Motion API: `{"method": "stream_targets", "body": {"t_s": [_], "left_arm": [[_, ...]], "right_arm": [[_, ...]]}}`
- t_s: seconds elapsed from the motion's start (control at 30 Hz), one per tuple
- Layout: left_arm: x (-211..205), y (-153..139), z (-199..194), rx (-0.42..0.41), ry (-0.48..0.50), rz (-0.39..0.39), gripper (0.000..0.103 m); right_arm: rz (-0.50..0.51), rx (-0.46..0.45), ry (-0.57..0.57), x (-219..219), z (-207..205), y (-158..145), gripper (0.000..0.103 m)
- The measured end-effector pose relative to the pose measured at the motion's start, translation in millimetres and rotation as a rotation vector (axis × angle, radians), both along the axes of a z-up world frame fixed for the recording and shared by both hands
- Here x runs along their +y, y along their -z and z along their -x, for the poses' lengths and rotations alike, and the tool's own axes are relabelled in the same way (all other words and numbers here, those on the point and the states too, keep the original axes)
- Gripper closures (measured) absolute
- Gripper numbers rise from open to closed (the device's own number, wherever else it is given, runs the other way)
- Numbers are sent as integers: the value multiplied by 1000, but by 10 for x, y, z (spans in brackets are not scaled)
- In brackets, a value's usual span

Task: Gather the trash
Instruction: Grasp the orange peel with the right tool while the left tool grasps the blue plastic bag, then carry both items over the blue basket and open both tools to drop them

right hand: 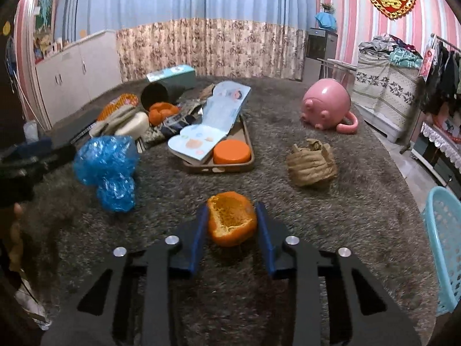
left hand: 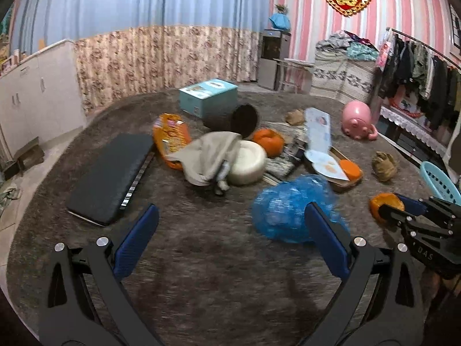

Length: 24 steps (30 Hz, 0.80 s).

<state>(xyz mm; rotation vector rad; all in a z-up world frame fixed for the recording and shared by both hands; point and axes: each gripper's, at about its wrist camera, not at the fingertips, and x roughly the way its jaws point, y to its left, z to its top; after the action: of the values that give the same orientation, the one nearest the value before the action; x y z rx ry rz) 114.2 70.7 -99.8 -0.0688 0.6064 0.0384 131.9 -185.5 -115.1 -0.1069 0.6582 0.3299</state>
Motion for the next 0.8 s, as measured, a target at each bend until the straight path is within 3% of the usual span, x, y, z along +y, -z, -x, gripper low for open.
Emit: {"method": "stream_targets", "body": {"t_s": [0.27, 0.3, 0.37, 0.43, 0.47, 0.57, 0.8], "left_arm": [[-389, 70, -169, 43, 72, -25, 7], [-423, 89, -199, 48, 76, -28, 11], [-486, 138, -261, 76, 106, -35, 40], [-533, 185, -306, 108, 145, -34, 58], [-563, 200, -311, 116, 154, -44, 62], [-631, 145, -272, 94, 176, -63, 69], [-945, -255, -252, -20, 240, -96, 71]], "right_arm": [[6, -53, 62, -260, 82, -160, 71], [5, -54, 72, -317, 88, -172, 71], [-2, -61, 96, -429, 111, -203, 71], [-16, -72, 122, -556, 141, -252, 71], [-21, -79, 133, -604, 146, -273, 71], [-41, -101, 179, -805, 184, -365, 71], [-92, -161, 334, -1427, 335, -617, 71]]}}
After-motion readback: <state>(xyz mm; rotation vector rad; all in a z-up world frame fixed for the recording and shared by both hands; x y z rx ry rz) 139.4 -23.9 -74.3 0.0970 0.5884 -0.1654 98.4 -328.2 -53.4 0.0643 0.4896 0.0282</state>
